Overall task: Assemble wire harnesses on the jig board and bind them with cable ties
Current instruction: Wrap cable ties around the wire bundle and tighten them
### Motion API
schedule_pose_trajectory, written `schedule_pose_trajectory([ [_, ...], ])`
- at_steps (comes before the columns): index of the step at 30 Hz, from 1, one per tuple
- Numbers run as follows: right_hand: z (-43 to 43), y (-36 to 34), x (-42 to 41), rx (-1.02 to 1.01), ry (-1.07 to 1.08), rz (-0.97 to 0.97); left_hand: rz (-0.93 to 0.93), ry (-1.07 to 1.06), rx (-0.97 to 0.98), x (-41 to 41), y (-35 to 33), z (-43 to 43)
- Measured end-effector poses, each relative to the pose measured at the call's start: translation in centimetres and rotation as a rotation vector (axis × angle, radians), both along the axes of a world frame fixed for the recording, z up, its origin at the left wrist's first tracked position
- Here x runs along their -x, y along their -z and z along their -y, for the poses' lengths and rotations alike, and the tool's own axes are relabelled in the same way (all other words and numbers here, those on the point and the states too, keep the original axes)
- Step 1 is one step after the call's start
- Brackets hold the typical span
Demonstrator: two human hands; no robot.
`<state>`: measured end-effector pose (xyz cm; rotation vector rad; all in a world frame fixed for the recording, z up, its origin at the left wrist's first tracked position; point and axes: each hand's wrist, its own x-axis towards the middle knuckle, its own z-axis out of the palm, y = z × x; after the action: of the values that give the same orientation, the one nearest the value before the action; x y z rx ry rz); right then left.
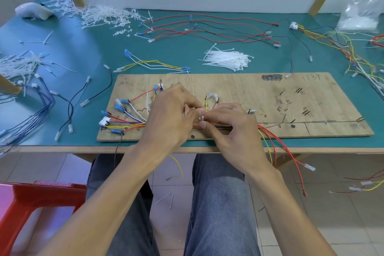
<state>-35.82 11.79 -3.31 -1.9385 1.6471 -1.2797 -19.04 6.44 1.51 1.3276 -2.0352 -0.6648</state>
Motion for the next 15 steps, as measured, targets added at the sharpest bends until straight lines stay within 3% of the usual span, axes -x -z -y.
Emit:
schedule_pose_trajectory([
  [5,0.0,-0.2,-0.5,0.038,0.024,-0.037,0.133,-0.014,0.122,0.7,0.1,-0.2],
  [15,0.5,-1.2,-0.1,-0.152,0.031,0.041,0.056,0.053,0.128,0.9,0.4,0.4],
])
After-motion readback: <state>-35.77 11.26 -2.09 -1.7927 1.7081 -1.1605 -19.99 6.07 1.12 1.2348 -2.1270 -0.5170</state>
